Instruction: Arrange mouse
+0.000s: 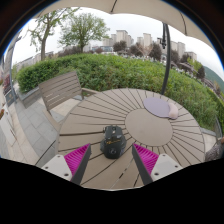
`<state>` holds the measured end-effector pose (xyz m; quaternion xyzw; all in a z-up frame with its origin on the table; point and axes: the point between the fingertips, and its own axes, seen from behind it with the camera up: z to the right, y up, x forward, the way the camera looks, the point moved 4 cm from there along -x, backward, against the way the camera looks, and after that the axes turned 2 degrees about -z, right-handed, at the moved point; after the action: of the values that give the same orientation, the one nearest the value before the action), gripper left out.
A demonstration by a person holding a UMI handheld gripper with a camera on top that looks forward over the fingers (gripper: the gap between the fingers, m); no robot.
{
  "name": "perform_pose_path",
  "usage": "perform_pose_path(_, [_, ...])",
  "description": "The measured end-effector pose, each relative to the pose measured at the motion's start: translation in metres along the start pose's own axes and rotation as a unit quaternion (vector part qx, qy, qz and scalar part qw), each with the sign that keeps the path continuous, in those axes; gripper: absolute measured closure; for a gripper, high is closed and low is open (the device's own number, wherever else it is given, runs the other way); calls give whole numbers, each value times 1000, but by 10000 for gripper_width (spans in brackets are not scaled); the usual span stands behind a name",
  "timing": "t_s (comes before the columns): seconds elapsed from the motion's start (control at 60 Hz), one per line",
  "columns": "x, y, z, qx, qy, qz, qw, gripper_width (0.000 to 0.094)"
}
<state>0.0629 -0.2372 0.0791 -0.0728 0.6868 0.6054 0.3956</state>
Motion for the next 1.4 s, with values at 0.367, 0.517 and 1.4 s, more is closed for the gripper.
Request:
perform_pose_path(0.367, [105, -3, 13, 29, -8, -11, 1000, 78])
perform_pose_path(0.517, [123, 3, 15, 31, -7, -10, 999, 90])
perform_pose_path(1.4, [108, 240, 252, -3, 0, 55, 998, 410])
